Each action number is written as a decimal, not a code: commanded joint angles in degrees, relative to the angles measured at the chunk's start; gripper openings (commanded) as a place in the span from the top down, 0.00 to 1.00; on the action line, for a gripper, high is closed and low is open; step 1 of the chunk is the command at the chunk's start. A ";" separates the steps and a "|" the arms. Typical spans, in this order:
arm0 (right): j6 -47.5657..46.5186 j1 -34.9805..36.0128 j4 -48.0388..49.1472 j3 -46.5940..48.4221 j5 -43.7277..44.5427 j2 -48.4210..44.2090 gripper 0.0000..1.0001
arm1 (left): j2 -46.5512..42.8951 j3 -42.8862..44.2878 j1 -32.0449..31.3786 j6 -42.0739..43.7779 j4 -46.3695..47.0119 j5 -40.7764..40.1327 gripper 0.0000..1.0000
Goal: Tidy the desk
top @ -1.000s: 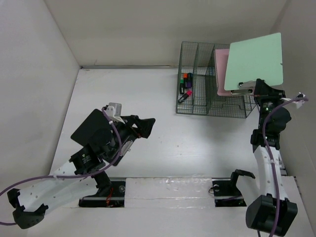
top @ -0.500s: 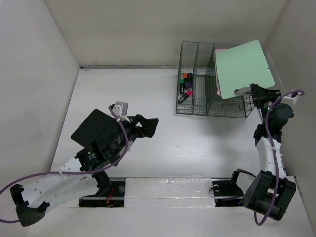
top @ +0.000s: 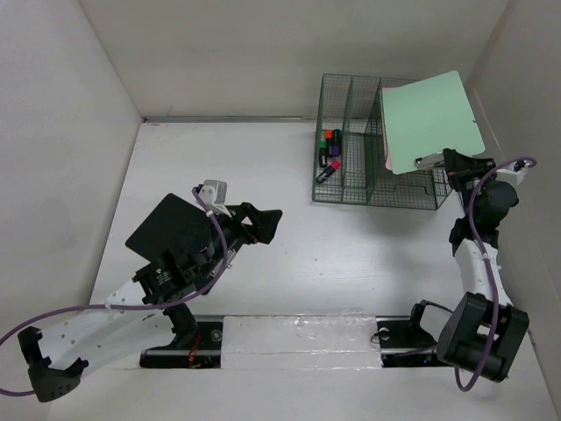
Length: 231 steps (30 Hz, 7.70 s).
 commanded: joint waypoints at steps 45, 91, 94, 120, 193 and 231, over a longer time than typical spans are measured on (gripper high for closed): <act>-33.16 12.30 -40.82 11.28 -4.71 -20.61 1.00 | 3.79 2.15 -0.33 -3.18 -5.71 -6.75 0.74; -34.22 44.51 -19.89 -3.93 3.29 -11.55 0.57 | 18.46 -19.47 21.99 -25.44 -6.11 -1.33 0.39; -34.13 44.51 -19.54 -3.93 3.11 -10.76 0.57 | 24.44 -17.62 21.99 -22.71 -1.63 0.96 0.40; -33.69 44.51 -17.34 -2.26 3.29 -6.10 0.57 | 33.34 -1.01 13.30 -6.97 6.56 6.17 0.36; -30.61 53.06 -15.15 -5.43 3.96 -3.67 0.25 | 39.50 5.85 0.55 -8.28 -16.91 0.27 1.00; -0.82 69.38 21.15 0.38 1.79 36.26 0.74 | 21.38 -3.38 -0.16 -4.16 -5.66 4.93 1.00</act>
